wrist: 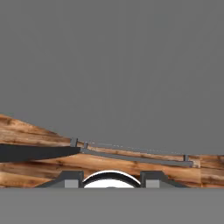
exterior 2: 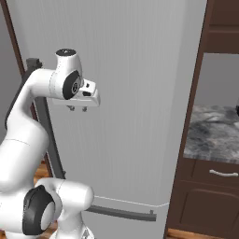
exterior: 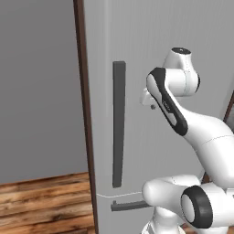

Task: Take the donuts from the fridge and place them on the empty tray on the dining counter.

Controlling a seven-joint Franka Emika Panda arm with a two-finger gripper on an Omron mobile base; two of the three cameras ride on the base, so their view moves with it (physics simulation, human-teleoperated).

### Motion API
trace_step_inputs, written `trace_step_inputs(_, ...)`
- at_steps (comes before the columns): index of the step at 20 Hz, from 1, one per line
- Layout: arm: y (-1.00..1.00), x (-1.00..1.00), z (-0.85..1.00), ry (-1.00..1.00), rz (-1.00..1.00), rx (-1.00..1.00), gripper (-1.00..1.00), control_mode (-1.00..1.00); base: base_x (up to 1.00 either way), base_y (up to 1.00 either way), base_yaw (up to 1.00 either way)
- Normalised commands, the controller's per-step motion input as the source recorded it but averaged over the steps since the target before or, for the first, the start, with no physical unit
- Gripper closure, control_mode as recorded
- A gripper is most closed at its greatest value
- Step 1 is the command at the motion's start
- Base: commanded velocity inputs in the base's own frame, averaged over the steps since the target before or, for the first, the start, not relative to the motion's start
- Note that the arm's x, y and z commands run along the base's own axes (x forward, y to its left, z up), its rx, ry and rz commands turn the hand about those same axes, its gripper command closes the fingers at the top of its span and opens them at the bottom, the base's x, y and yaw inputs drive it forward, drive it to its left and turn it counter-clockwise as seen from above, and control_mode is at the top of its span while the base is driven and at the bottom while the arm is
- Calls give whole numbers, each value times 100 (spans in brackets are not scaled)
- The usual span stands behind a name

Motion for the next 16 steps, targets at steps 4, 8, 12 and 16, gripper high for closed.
trace_step_inputs(4,0,-43,1,-17,0,0,-100,-100,0,0,0)
trace_step_inputs(8,0,-75,1,-33,0,0,-100,-100,0,0,0)
trace_step_inputs(12,0,-29,-1,-3,0,0,-100,-100,0,0,0)
trace_step_inputs(16,11,0,-7,-11,-1,0,-100,-100,0,0,0)
